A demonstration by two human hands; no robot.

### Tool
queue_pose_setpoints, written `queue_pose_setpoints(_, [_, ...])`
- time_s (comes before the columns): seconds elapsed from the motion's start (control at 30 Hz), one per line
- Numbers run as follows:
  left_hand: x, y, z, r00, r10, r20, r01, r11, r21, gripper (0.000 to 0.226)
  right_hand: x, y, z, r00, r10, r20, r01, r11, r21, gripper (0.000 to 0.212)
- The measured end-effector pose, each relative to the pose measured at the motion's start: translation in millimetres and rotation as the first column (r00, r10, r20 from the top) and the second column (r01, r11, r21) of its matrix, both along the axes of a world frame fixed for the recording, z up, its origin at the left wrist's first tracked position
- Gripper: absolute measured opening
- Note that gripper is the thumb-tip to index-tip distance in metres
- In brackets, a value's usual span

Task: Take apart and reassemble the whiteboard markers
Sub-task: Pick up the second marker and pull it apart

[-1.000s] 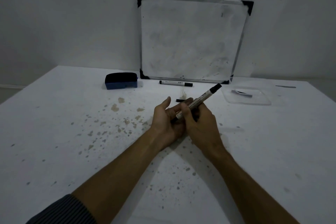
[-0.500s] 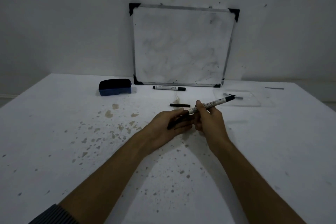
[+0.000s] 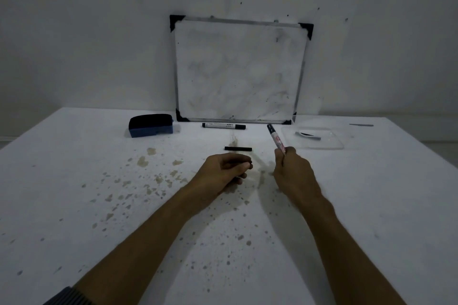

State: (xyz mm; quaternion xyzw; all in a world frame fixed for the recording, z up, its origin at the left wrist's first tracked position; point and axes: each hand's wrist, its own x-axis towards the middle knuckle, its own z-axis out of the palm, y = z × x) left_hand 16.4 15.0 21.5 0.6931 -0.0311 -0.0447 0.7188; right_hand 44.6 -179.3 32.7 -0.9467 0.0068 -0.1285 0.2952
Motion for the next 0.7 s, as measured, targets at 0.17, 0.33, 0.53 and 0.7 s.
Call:
queue_pose_setpoints(0.17, [3.2, -2.1, -2.6, 0.999, -0.009, -0.046, 0.001, 0.986, -0.168, 0.018, -8.0, -5.5, -8.4, 0.999, -0.044, -0.014, 0.039, 0.967, -0.25, 0.042])
queue_pose_setpoints(0.33, [3.6, -7.3, -1.5, 0.997, 0.066, -0.041, -0.074, 0.97, -0.233, 0.018, -15.5, -4.7, -8.6, 0.993, -0.112, -0.027, 0.096, 0.938, -0.334, 0.039])
queue_pose_setpoints(0.53, [2.9, -27.7, 10.0, 0.99, 0.112, -0.088, -0.139, 0.894, -0.427, 0.02, -24.0, -24.0, 20.1, 0.996, 0.019, -0.089, 0.004, 0.967, 0.256, 0.045])
queue_pose_setpoints(0.7, [9.6, -77.9, 17.3, 0.998, 0.041, -0.049, -0.057, 0.908, -0.414, 0.026, -50.9, -54.8, 28.3, 0.99, 0.115, -0.085, -0.013, 0.664, 0.748, 0.019])
